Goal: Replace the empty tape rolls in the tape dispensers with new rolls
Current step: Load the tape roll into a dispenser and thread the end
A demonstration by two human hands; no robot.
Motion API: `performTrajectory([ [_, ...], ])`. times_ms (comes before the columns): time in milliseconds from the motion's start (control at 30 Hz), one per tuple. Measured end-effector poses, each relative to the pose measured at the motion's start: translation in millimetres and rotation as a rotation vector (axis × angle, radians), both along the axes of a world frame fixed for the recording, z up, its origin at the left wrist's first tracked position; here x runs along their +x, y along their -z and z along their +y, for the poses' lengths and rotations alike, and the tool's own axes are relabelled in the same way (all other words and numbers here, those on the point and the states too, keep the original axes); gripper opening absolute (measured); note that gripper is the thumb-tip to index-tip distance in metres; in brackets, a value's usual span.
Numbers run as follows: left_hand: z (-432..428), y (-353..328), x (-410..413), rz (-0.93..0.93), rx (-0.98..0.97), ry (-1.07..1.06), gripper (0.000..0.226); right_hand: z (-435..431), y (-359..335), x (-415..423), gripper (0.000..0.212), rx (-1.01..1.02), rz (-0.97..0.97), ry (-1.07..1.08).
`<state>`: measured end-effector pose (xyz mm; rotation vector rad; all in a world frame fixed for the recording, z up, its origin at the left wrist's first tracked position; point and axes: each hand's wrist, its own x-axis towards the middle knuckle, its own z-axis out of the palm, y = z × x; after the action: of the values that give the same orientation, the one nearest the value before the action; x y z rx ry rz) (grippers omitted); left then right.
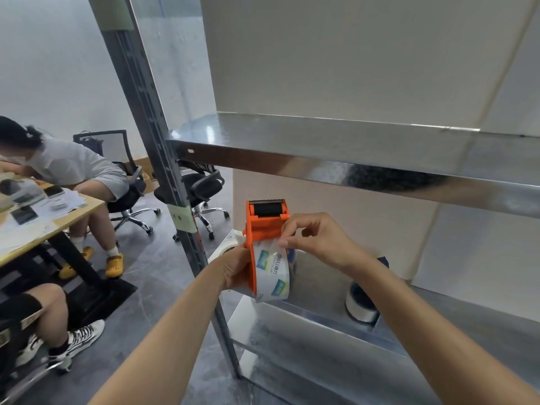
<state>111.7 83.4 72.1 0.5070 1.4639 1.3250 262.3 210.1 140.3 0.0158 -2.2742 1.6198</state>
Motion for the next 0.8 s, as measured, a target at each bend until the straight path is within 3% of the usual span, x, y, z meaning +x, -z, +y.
performTrajectory([
  [133, -11.6, -0.7, -1.5, -0.003, 0.067, -0.067, 0.071, -11.6, -2.8, -8.8, 0.007, 0.015, 0.062, 0.083],
  [300, -29.0, -15.0, -0.3, 0.086, 0.085, -0.125, 0.032, -30.9, -14.2, -19.4, 0.01, -0.004, 0.068, 0.074],
  [600, -77.7, -30.1, 3.0, 0.084, 0.213, -0.292, 0.028, -69.9, -34.2, -39.4, 0.009, 0.085, 0.049, 0.001],
  [700, -92.7, -34.7, 5.3, 0.111, 0.231, -0.358, 0.04, -79.4, -41.8, -41.3, 0.01, 0.139, 0.054, -0.01],
  [800, -101.1, -43.8, 10.0, 0.13, 0.203, -0.397, 0.077, -86.9, -54.4, -44.8, 0.011, 0.107, 0.082, -0.021],
])
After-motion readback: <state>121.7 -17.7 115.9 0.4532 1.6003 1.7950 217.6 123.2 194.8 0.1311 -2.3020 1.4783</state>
